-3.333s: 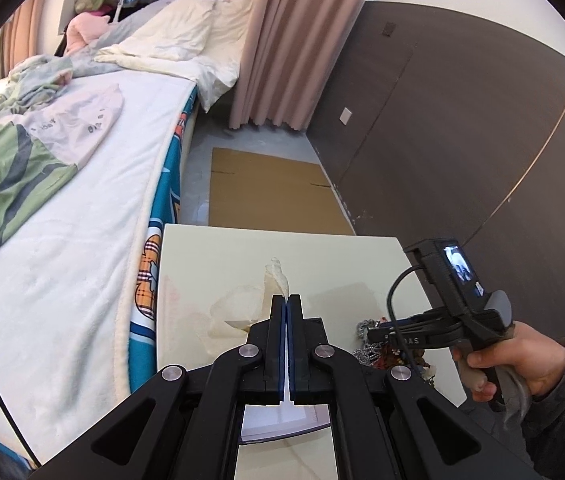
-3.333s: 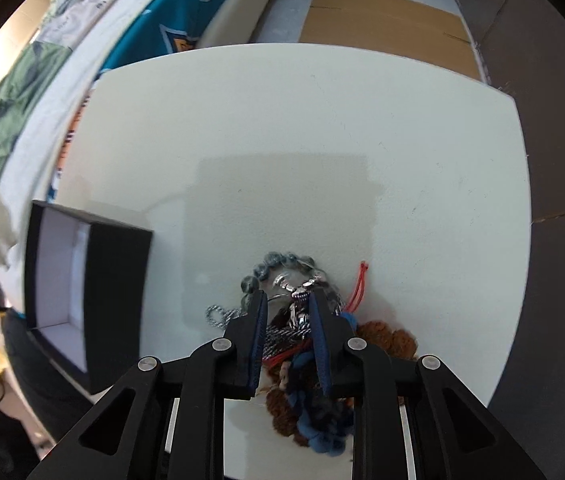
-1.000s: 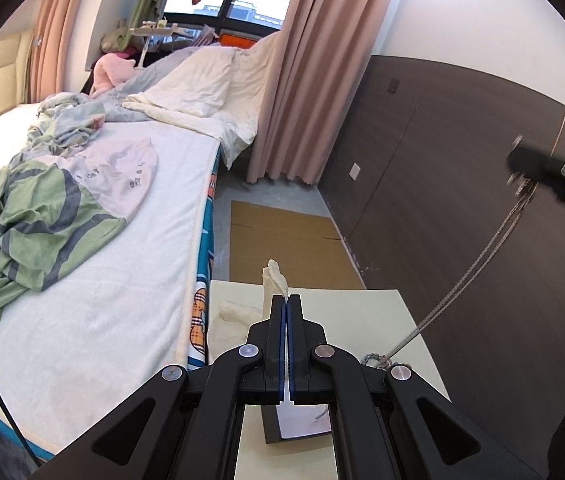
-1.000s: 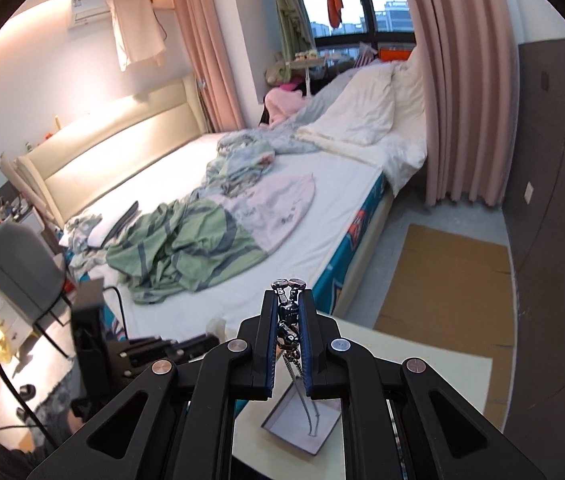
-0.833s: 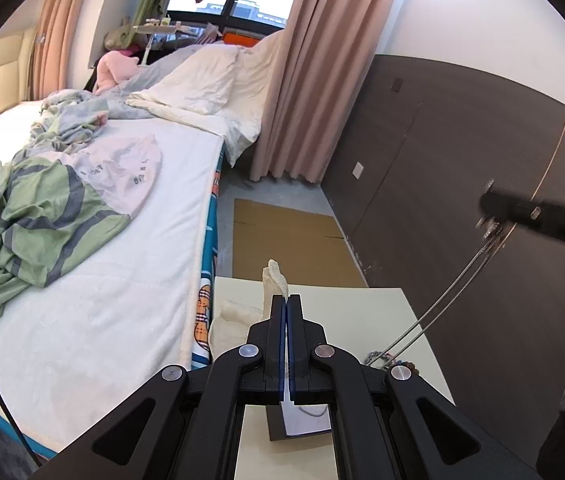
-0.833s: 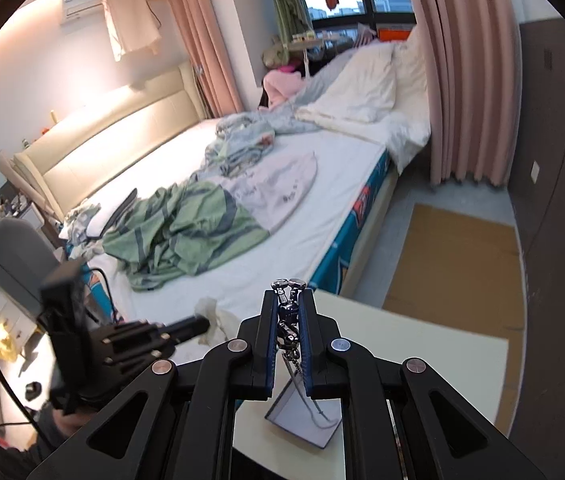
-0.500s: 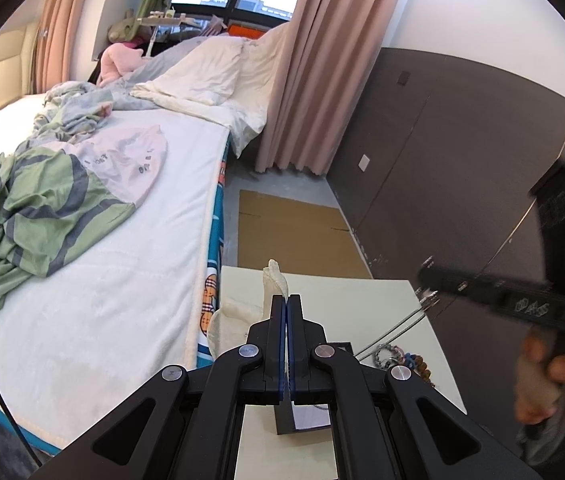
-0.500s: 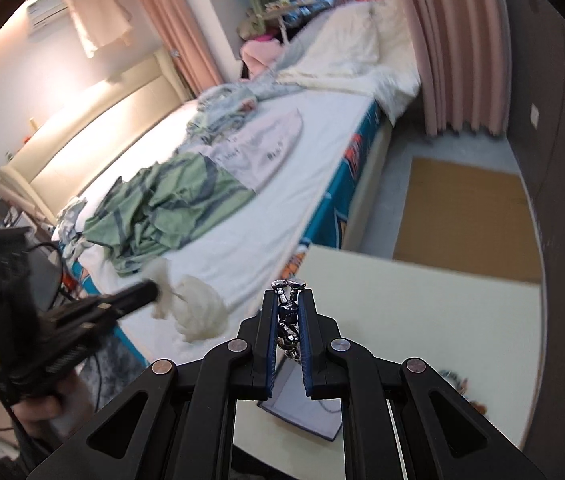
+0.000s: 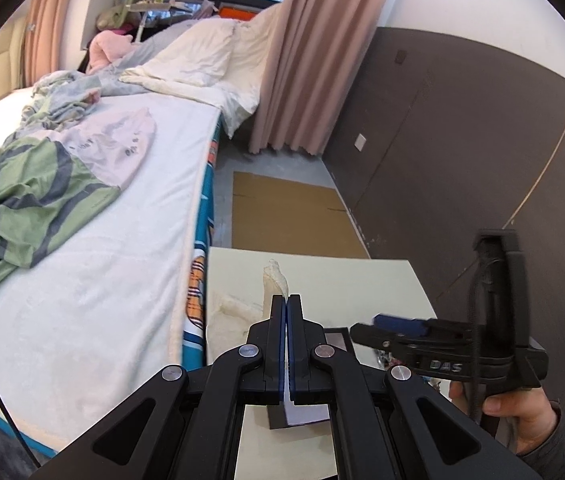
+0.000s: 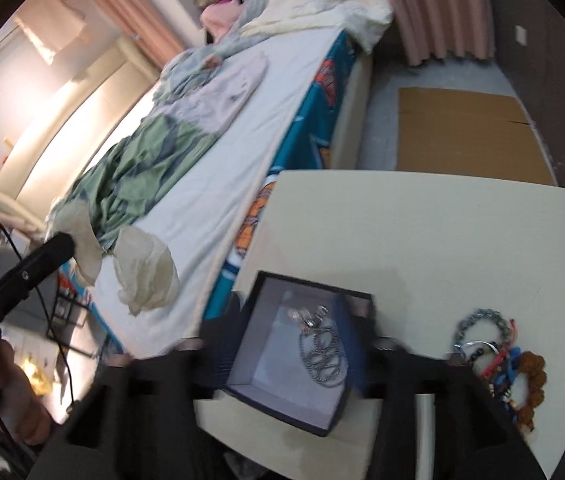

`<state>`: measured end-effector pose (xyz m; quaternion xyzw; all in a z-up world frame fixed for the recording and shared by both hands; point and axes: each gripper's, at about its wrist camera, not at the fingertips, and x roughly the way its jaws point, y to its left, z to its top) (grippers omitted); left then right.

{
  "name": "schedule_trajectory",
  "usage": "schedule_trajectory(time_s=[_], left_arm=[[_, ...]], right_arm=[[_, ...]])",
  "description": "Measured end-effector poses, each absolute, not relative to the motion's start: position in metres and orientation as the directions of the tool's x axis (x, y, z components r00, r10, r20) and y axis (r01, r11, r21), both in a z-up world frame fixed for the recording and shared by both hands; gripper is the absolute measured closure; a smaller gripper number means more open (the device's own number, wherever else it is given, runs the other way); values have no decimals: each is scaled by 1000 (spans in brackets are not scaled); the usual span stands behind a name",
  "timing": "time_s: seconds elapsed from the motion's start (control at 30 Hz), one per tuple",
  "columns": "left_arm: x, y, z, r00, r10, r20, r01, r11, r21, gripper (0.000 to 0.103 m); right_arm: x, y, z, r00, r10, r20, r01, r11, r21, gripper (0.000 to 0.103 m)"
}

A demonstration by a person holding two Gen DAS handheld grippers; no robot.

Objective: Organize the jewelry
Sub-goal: 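Lower the white tissue into the black box and open the left gripper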

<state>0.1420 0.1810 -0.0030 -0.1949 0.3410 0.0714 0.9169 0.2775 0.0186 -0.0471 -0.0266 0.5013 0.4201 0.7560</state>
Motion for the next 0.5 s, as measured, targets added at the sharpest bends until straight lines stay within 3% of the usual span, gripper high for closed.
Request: schedule_trajectory(time_s=[0.5], left_arm=[[201,127,-55,633,-135,-762,-189,928,-322,103]], right_arm=[[281,-103,-43,285,572,-769,-487,778,398,39]])
